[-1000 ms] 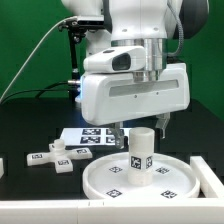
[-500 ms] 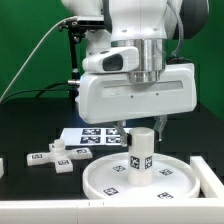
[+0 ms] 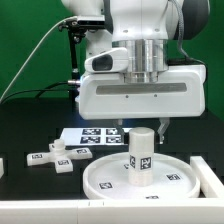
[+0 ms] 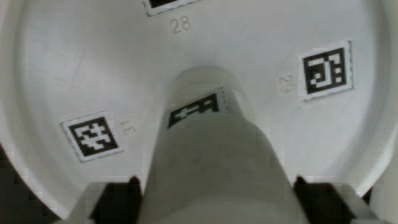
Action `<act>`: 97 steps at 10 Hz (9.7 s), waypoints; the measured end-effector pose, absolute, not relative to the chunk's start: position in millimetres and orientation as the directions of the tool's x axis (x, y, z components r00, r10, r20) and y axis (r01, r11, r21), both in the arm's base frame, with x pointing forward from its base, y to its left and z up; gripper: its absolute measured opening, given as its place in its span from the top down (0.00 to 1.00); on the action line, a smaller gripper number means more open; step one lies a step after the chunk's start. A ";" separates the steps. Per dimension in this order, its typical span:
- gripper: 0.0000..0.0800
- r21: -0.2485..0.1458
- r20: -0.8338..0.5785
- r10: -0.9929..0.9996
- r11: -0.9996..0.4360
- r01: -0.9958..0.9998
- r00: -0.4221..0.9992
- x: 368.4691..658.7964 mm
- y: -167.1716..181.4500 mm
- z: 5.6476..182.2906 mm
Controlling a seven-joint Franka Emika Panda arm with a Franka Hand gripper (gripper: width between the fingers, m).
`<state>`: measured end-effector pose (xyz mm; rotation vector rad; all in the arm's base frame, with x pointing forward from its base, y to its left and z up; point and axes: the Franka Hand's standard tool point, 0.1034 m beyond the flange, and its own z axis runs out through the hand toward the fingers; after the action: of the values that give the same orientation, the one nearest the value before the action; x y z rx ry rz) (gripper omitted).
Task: Assemble round table
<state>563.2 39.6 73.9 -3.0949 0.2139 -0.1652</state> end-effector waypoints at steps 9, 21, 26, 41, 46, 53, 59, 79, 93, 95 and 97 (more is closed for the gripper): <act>0.19 -0.088 0.064 -0.306 -0.950 -0.300 0.950 565.1 42.6 108.6; 0.19 -0.064 0.055 -0.136 -0.989 -0.133 0.989 556.0 -52.6 116.1; 0.19 -0.078 -0.318 -0.099 -0.988 -0.130 0.943 505.0 -81.3 78.9; 0.19 -0.017 -0.844 -0.074 -0.986 -0.164 0.531 455.5 -110.1 40.7; 0.19 0.026 -0.879 -0.116 -0.980 -0.196 0.463 440.6 -113.7 30.2; 0.19 0.039 -0.903 -0.120 -0.979 -0.200 0.411 428.9 -112.9 15.2; 0.74 0.047 -0.906 -0.126 -0.979 -0.201 0.405 428.0 -112.5 11.0; 0.20 0.011 -0.884 -0.121 -0.971 -0.238 0.452 452.1 -119.6 66.9; 0.19 0.048 -0.889 -0.144 -0.973 -0.224 0.435 441.2 -113.1 9.4; 0.19 0.048 -0.889 -0.144 -0.973 -0.224 0.435 441.2 -113.1 9.4; 0.19 0.048 -0.889 -0.144 -0.973 -0.224 0.435 441.1 -113.1 9.4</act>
Offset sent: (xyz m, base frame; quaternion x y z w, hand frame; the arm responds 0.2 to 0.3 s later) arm 0.0000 0.0000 0.0000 0.0000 0.0000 0.0650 0.9979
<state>441.1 -113.1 9.4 -2.5951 0.3338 1.5961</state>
